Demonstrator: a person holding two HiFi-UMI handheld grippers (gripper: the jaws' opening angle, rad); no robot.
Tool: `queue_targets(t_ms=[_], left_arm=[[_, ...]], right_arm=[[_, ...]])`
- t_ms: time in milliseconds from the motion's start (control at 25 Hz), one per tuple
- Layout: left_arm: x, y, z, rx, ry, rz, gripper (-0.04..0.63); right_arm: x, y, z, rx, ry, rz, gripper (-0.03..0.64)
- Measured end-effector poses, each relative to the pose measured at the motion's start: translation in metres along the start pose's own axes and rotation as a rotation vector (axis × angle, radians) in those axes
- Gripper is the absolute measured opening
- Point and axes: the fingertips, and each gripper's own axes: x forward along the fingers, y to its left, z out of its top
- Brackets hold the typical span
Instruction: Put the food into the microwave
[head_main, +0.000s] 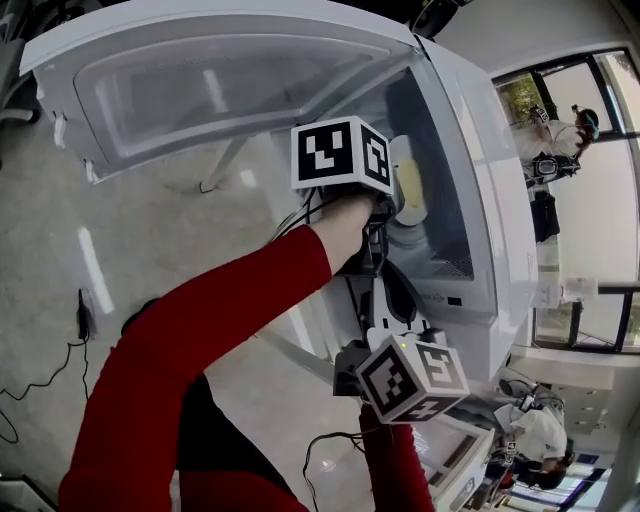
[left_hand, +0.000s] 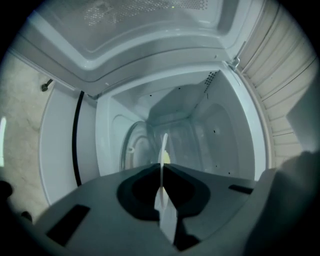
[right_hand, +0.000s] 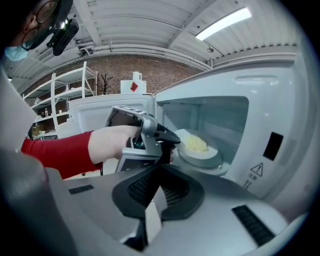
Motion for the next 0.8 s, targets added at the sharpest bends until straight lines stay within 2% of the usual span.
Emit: queue_targets(t_ms=[800], left_arm=[[0.024, 0.011, 0.004, 0.111, 0.085, 0.134, 0.021]], right_arm=[[0.010, -0.011, 0.002, -0.004, 0.037, -0.016, 0.014]])
